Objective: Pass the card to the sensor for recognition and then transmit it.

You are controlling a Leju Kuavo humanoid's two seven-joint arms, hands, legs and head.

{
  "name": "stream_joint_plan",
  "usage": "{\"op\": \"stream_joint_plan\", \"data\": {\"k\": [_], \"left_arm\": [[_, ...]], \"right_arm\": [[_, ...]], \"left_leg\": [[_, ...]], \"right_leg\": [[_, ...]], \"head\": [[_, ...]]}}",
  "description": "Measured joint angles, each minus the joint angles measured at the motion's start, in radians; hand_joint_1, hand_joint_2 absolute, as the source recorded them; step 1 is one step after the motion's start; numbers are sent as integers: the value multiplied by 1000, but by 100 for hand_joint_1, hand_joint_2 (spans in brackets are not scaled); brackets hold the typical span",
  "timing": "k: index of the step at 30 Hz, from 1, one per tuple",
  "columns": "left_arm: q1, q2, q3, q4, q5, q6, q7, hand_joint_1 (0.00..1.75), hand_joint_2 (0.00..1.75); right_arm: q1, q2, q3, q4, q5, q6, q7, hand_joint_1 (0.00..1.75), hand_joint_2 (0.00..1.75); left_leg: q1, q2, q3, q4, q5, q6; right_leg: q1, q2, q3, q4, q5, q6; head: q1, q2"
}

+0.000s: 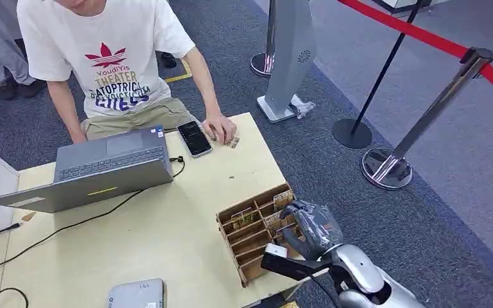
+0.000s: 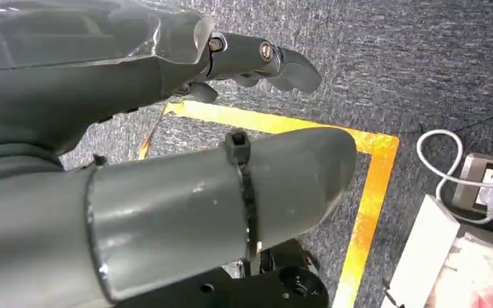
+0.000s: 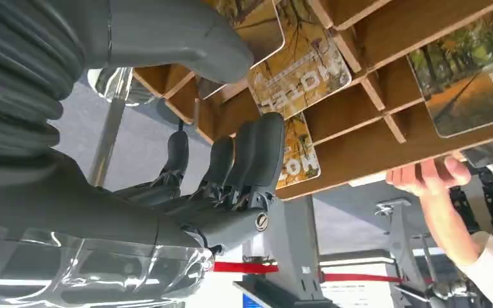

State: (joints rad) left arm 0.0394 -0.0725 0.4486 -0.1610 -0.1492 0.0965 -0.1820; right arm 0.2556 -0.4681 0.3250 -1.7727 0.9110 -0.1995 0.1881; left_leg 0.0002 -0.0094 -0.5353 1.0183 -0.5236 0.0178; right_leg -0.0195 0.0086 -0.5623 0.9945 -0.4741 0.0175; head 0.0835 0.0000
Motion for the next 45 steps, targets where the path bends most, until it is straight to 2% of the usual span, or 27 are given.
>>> {"op": "stream_joint_plan", "data": {"k": [2,30,35,36,39,42,44,45], "left_arm": [[0,0,0,0,0,2,-1,0,0],[6,2,0,0,-6,-3,-3,0,0],[9,7,0,3,-6,-13,-3,0,0],[9,10,0,4,-6,-14,-4,0,0],[9,11,0,6,-6,-14,-9,0,0],[9,11,0,6,-3,-11,-12,0,0],[10,11,0,6,-1,-10,-13,0,0],[10,11,0,6,0,-9,-15,0,0]], "right_arm": [[-3,0,1,6,-1,0,0,103,175],[1,-1,4,23,-26,-2,8,99,175],[9,-14,4,24,-48,-4,12,99,175],[9,-16,4,24,-51,-5,13,105,175],[10,-23,4,25,-53,-6,18,106,175],[11,-32,6,26,-63,-2,22,99,175],[13,-41,9,26,-71,1,29,103,175],[14,-46,10,26,-73,3,32,115,175]], "left_leg": [[0,0,0,0,0,0],[0,0,0,0,0,0],[0,0,0,0,0,0],[0,0,0,0,0,0],[0,0,0,0,0,0],[0,0,0,0,0,0],[0,0,0,0,0,0],[0,0,0,0,0,0]], "right_leg": [[0,0,0,0,0,0],[0,0,0,0,0,0],[0,0,0,0,0,0],[0,0,0,0,0,0],[0,0,0,0,0,0],[0,0,0,0,0,0],[0,0,0,0,0,0],[0,0,0,0,0,0]], "head": [[0,0],[0,0],[0,0],[0,0],[0,0],[0,0],[0,0],[0,0]]}}
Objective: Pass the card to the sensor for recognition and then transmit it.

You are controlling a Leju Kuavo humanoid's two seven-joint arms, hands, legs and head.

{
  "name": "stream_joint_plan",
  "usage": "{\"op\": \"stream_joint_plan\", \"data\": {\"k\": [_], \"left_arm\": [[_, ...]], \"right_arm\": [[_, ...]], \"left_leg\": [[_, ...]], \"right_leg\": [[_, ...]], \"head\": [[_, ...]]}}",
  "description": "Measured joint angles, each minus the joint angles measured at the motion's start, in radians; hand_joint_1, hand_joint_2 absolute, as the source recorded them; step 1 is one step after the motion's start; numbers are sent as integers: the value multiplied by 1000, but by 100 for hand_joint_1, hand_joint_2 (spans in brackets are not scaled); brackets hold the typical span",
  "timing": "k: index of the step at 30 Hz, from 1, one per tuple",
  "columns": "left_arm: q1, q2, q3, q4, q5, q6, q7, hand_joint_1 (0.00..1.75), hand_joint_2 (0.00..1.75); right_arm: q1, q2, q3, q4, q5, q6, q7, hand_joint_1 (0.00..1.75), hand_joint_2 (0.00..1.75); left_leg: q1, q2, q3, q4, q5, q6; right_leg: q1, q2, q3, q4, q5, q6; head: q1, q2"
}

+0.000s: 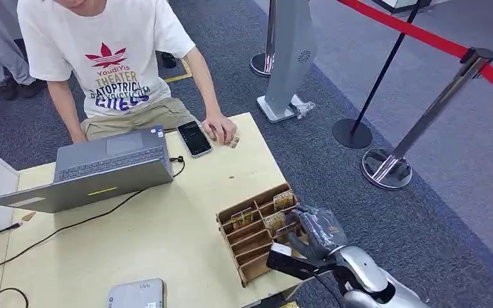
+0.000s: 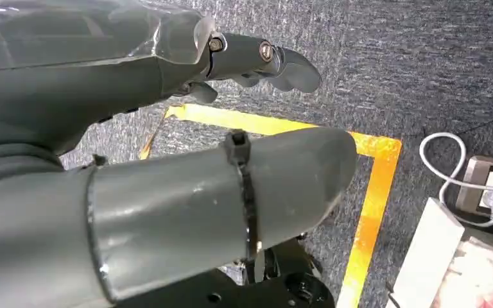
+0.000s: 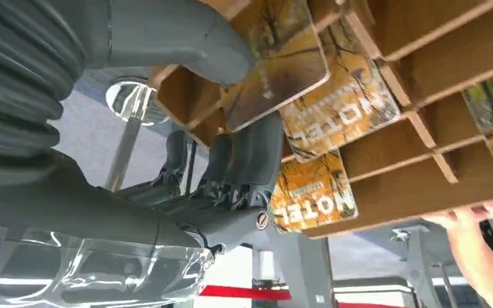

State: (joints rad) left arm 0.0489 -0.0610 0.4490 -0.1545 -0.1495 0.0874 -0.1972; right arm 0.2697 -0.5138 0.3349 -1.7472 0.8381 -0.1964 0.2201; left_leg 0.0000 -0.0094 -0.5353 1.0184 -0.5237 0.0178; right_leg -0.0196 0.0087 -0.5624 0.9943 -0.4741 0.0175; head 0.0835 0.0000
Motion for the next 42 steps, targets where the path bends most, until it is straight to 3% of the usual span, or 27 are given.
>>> {"op": "stream_joint_plan", "data": {"k": [1,2,8,17,30,42], "left_arm": [[0,0,0,0,0,0,-2,0,0],[0,0,0,0,0,0,-3,0,0],[0,0,0,0,-4,1,-5,0,0],[-1,-1,-1,0,-11,14,-2,0,0],[-6,-3,-1,0,-15,19,7,0,0],[-15,-4,-5,0,-40,13,26,0,0]], "right_arm": [[1,-4,1,0,0,1,4,119,175],[2,-7,2,0,-1,3,8,133,175],[13,-25,4,-12,-7,9,31,148,175],[33,-30,6,-37,9,15,62,159,175],[35,-30,7,-51,26,30,75,162,175],[24,-42,-32,-51,-26,82,-3,155,175]], "left_leg": [[0,0,0,0,0,0],[0,0,0,0,0,0],[0,0,0,0,0,0],[0,0,0,0,0,0],[0,0,1,0,0,0],[0,0,1,0,0,0]], "right_leg": [[0,0,0,0,0,0],[0,0,0,0,0,0],[0,0,0,0,0,0],[0,0,0,0,0,0],[0,0,0,0,0,0],[0,0,0,0,0,0]], "head": [[0,0],[0,0],[0,0],[0,0],[0,0],[0,0]]}}
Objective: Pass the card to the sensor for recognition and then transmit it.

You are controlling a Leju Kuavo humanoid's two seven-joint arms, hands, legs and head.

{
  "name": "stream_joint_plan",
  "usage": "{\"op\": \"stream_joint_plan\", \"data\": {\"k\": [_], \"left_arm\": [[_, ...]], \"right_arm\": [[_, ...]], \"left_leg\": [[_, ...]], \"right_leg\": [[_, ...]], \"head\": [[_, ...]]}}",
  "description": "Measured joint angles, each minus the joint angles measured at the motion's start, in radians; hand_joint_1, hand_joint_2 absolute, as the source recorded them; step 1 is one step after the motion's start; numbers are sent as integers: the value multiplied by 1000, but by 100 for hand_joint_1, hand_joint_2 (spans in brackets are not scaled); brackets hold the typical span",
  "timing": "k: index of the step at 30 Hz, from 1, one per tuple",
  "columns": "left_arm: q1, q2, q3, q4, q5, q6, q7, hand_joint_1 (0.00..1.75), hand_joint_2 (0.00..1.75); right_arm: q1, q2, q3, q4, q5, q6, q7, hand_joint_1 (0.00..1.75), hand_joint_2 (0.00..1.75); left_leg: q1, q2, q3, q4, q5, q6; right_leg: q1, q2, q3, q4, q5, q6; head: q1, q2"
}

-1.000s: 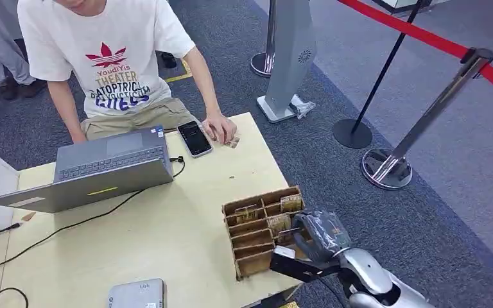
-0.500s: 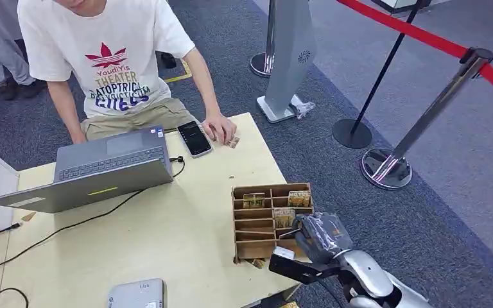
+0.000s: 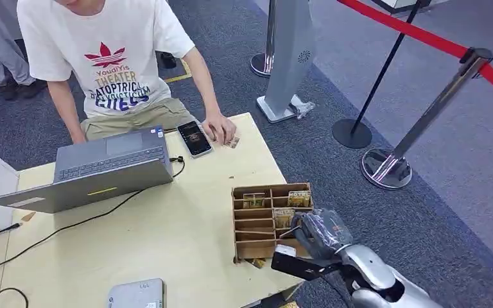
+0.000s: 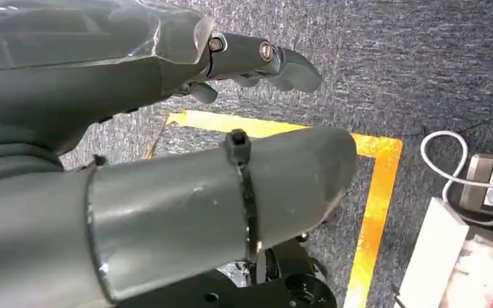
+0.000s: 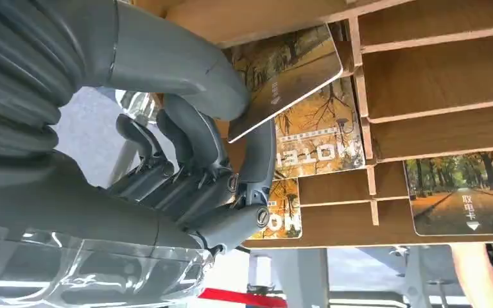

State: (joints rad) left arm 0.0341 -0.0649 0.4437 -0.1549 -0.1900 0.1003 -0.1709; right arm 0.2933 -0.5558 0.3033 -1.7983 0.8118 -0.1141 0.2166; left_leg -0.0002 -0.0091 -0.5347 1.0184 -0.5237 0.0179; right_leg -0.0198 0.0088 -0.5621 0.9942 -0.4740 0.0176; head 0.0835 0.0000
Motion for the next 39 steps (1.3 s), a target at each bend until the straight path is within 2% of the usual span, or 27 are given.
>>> {"op": "stream_joint_plan", "data": {"k": [5,12,19,20,31,39], "left_arm": [[-4,0,-2,-2,-7,-5,3,0,0],[-8,-3,-2,-7,-11,-5,10,0,0],[-10,-7,-2,-8,-11,-5,10,0,0],[-10,-7,-2,-8,-11,-5,10,0,0],[-12,-7,-2,-8,-27,-14,10,0,0],[-17,-8,-2,-8,-38,-16,11,0,0]], "right_arm": [[-28,-5,-22,0,-69,36,-71,159,175],[-96,-5,-40,5,-104,96,-127,162,175],[-127,-5,-47,13,-112,106,-136,161,175],[-130,-5,-48,15,-113,107,-138,166,175],[-196,-5,-82,17,-209,143,-210,168,175],[-261,-3,-83,19,-224,154,-237,175,175]], "left_leg": [[0,1,0,0,0,0],[0,1,0,0,0,0],[0,0,0,0,0,0],[0,0,0,0,0,0],[0,0,0,0,0,0],[0,0,-1,0,0,0]], "right_leg": [[0,1,0,0,0,0],[0,0,0,0,0,0],[0,0,0,0,0,0],[0,0,0,0,0,0],[0,0,0,0,0,0],[0,0,0,0,0,0]], "head": [[0,0],[0,0],[0,0],[0,0],[0,0],[0,0]]}}
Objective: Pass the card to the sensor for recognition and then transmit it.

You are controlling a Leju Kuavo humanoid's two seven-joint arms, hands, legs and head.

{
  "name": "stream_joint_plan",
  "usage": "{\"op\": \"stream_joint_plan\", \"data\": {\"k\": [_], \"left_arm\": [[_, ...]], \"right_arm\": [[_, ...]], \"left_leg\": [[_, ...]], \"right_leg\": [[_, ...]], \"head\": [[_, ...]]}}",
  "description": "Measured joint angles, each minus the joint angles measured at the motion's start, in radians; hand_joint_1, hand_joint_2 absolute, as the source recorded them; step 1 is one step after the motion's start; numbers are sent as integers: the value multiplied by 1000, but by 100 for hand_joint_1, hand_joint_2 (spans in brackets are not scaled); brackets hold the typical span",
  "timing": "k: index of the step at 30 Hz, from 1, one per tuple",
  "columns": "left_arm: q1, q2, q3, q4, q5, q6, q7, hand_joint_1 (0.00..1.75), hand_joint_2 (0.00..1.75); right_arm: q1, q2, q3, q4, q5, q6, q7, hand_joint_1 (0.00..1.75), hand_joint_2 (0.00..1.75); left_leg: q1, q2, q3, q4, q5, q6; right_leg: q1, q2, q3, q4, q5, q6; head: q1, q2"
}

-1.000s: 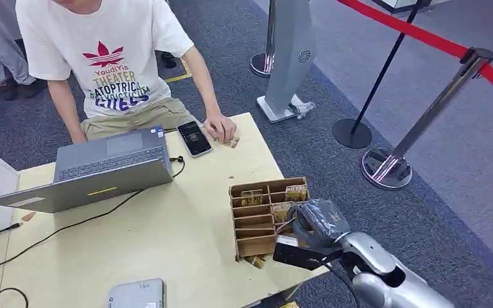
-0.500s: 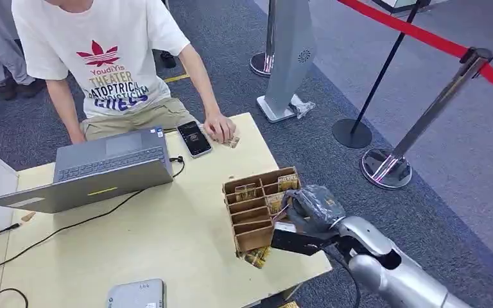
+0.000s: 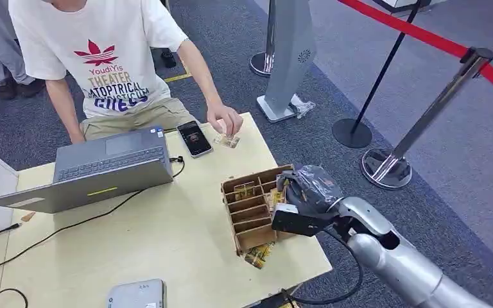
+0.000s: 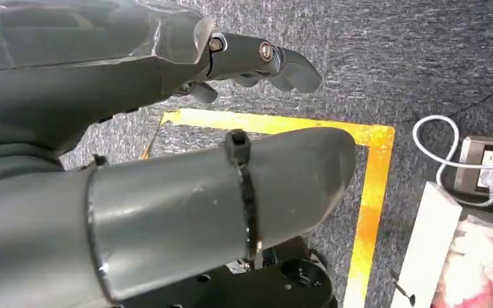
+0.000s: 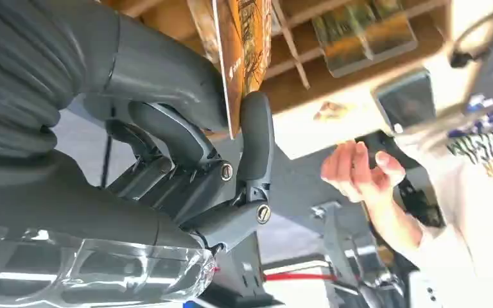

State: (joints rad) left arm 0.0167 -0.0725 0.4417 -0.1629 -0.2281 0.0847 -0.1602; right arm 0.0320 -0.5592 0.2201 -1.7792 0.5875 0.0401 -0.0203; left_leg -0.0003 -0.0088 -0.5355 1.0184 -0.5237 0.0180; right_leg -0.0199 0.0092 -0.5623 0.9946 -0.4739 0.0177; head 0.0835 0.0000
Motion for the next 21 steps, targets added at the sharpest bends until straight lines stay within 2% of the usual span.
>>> {"op": "stream_joint_plan", "data": {"k": [8,12,21], "left_arm": [[-5,-8,0,0,0,19,7,0,0],[-7,-10,0,0,-14,20,7,0,0],[-12,-10,0,0,-37,18,9,0,0]], "right_arm": [[-211,17,61,95,-82,41,-79,175,175],[-351,37,105,193,-148,46,-119,175,175],[-543,133,168,363,-179,55,-138,175,175]], "left_leg": [[0,1,0,0,1,0],[0,1,1,0,1,0],[0,0,0,0,1,1]], "right_leg": [[0,0,1,0,1,0],[0,1,1,0,1,0],[0,0,0,1,1,0]], "head": [[0,0],[0,0],[0,0]]}}
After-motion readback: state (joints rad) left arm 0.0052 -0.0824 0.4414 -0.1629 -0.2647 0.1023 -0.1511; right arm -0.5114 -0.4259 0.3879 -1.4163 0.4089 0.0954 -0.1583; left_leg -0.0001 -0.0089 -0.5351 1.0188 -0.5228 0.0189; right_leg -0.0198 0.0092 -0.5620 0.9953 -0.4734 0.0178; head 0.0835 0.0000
